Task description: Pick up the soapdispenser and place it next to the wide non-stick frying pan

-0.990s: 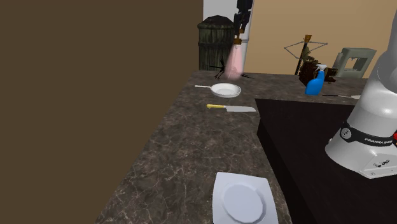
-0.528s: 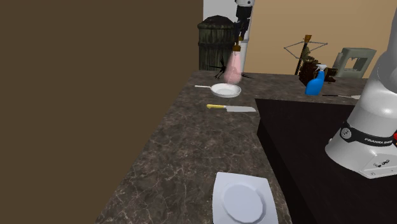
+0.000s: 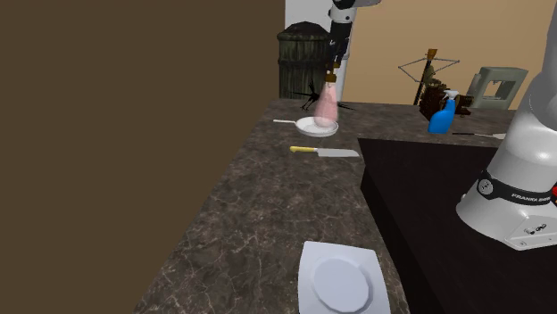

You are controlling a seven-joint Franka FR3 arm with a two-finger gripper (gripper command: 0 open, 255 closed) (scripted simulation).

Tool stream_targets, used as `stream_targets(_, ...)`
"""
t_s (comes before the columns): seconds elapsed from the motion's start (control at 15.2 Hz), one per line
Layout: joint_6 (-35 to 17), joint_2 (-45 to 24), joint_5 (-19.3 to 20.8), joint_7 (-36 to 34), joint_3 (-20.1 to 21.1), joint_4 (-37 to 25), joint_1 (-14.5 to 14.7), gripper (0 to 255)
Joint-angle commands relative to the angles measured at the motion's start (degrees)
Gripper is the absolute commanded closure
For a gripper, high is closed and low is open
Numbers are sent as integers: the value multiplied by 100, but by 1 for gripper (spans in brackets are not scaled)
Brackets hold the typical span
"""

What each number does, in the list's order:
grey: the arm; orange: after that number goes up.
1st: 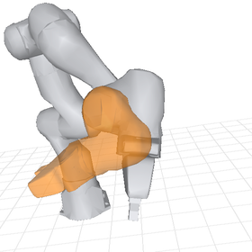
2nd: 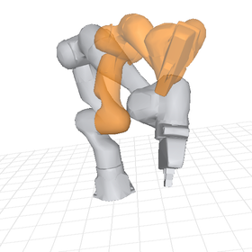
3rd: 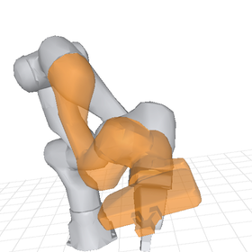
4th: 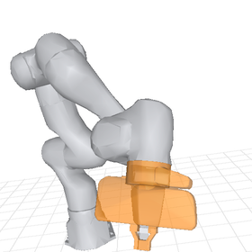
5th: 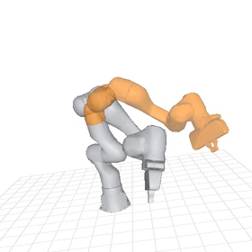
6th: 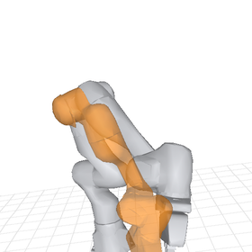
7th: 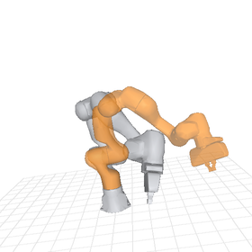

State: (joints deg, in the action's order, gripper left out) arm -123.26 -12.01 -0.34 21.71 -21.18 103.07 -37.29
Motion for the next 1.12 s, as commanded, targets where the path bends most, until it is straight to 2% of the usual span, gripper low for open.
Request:
stream_targets(0.0,-153,-58,-24,6,6,92,-6,255)
stream_targets(1.06,-1243,-575,-245,96,86,693,-76,255)
